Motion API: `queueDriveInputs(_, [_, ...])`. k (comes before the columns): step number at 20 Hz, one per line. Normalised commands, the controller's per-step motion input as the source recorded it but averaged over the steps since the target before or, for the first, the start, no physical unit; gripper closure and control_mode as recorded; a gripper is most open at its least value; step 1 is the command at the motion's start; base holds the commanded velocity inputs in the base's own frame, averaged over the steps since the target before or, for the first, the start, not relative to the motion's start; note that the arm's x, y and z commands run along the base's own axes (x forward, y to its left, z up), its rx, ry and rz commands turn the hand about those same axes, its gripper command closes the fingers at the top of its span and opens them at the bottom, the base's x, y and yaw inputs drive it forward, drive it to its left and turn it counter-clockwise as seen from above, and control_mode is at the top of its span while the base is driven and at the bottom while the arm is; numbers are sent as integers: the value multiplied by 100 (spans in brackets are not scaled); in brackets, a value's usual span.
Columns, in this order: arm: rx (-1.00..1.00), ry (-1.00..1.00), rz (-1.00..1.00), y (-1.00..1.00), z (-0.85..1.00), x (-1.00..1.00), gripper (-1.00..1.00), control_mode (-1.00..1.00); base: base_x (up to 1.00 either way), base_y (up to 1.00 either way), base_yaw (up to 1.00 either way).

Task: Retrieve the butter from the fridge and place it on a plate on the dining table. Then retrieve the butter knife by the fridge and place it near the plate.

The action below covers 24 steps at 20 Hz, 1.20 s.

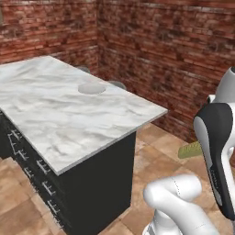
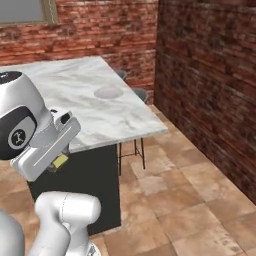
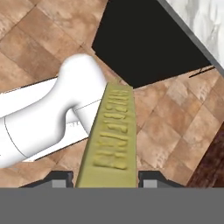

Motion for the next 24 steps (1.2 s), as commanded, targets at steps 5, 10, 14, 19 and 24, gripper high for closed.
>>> queueDriveInputs(5, [0,0,0,0,0,0,100,100,62,-100,13])
queueDriveInputs(10, [0,0,0,0,0,0,100,100,66,-100,17])
queueDriveInputs(14, [0,0,0,0,0,0,100,100,64,-100,16])
queueDriveInputs(19, [0,0,0,0,0,0,100,100,81,-100,17])
queueDriveInputs(24, [0,0,0,0,0,0,100,100,86,-94,33])
